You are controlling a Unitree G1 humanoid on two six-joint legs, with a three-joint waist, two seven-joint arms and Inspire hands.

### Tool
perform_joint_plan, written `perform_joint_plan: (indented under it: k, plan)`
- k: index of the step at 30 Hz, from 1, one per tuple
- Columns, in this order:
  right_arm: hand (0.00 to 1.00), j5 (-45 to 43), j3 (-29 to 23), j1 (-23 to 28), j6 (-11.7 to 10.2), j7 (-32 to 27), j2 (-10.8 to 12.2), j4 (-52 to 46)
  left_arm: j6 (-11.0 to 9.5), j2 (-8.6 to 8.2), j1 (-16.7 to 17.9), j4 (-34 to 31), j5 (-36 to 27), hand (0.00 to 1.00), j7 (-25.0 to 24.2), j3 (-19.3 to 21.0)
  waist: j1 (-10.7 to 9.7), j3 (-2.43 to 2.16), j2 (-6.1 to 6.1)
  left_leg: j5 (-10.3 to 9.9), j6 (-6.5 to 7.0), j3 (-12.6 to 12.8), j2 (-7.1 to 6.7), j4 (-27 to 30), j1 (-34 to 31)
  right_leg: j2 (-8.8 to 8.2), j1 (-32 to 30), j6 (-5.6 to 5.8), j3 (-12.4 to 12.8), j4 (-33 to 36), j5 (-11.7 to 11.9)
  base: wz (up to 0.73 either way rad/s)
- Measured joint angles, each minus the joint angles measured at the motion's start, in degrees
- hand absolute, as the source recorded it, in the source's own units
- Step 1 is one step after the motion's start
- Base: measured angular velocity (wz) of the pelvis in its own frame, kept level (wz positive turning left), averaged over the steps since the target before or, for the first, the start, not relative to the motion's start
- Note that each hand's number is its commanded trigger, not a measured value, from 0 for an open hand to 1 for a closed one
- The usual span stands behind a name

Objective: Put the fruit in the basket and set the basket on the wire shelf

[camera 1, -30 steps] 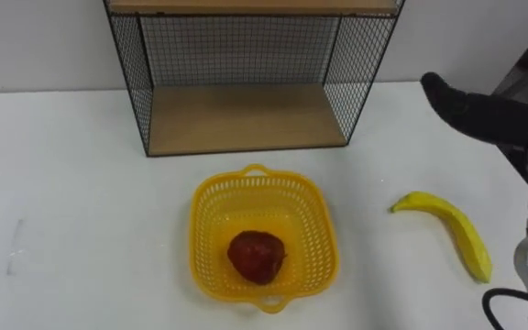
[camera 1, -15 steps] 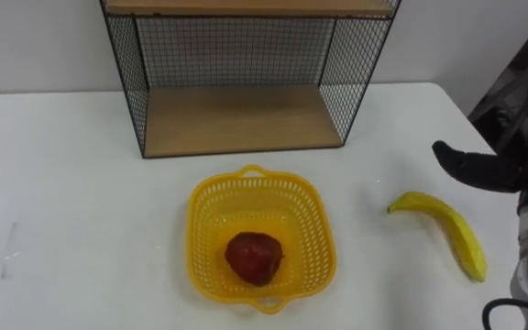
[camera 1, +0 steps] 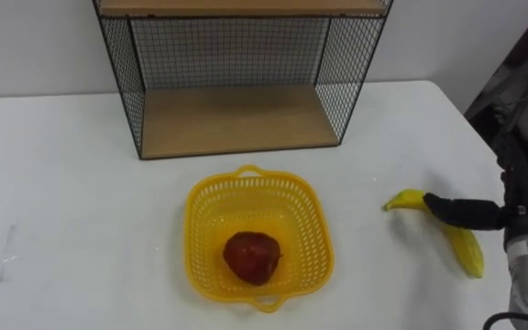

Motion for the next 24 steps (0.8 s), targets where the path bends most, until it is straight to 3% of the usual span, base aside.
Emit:
perform_joint_plan:
  k: [9, 12, 15, 18, 19, 20, 21, 24]
  plan:
    - [0.00, -0.37, -0.95, -0.35, 0.48, 4.17, -1.50, 5.79, 0.21, 0.01, 0.95, -0.87, 0.20, 0.00, -1.22, 1.78, 0.01, -0.02, -0.27, 0.00, 0.00, -0.52, -0.06, 0.18, -0.07, -0.03, 0.08, 0.02, -0.04, -0.17, -0.02, 0.00]
    - [0.00, -0.38, -1.53, -0.47, 0.66, 5.84, -1.60, 12.25, 0.32, 0.33, 1.27, -0.93, 0.16, 0.00, -1.20, 2.23, 0.24, -0.15, -0.60, 0.00, 0.00, -0.81, -0.07, 0.20, -0.04, -0.07, 0.22, 0.04, -0.12, -0.22, -0.03, 0.03]
    - [0.00, -0.40, -1.56, -1.57, -1.18, 6.97, -1.61, 17.33, 0.81, 0.43, 2.01, -0.95, 0.21, 0.00, -1.16, 2.27, -0.04, -0.17, -0.72, 0.00, 0.00, -1.00, -0.13, 0.24, 0.65, -0.11, 1.33, 0.05, -0.24, -0.69, -0.04, 0.06]
    - [0.00, -0.90, -1.60, -2.27, -2.53, 8.12, -1.61, 21.77, 1.16, 0.83, 2.01, -1.11, 0.21, 0.00, -1.05, 2.30, 0.07, -0.37, -1.60, -0.02, -0.01, -1.87, -0.19, 0.30, 1.82, -0.09, 3.18, 0.09, -0.97, -1.24, -0.06, 0.14]
    - [0.33, -2.42, -1.70, -3.11, -2.52, 8.61, -1.66, 23.19, 1.21, 0.78, 2.09, -1.15, 0.22, 0.00, -1.08, 2.29, 0.23, -0.37, -1.75, -0.07, -0.02, -1.98, -0.20, 0.21, 2.00, -0.06, 3.28, 0.10, -1.00, -1.47, -0.08, 0.09]
    - [0.74, -2.95, -1.73, -3.51, -2.39, 8.85, -1.73, 23.60, 1.21, 0.77, 2.08, -1.20, 0.22, 0.00, -1.08, 2.27, 0.25, -0.36, -1.76, -0.11, -0.03, -2.01, -0.19, 0.22, 1.98, -0.02, 3.31, 0.10, -1.02, -1.79, -0.08, 0.03]
    - [1.00, -4.36, -1.74, -4.16, -2.40, 9.29, -1.95, 24.56, 1.23, 0.77, 2.09, -1.23, 0.32, 0.00, -1.08, 2.27, 0.28, -0.37, -1.78, -0.11, -0.04, -2.04, -0.20, 0.23, 1.96, 0.00, 3.30, 0.10, -1.10, -2.01, -0.08, 0.00]
    - [1.00, -7.09, -2.13, -4.59, -2.40, 10.26, -2.20, 25.23, 1.63, 0.77, 2.36, -1.23, 2.32, 0.00, -1.05, 2.25, 0.28, -0.47, -1.61, -0.10, -0.04, -2.07, -0.20, 0.41, 2.06, 0.03, 3.59, 0.08, -1.11, -2.00, -0.07, 0.02]
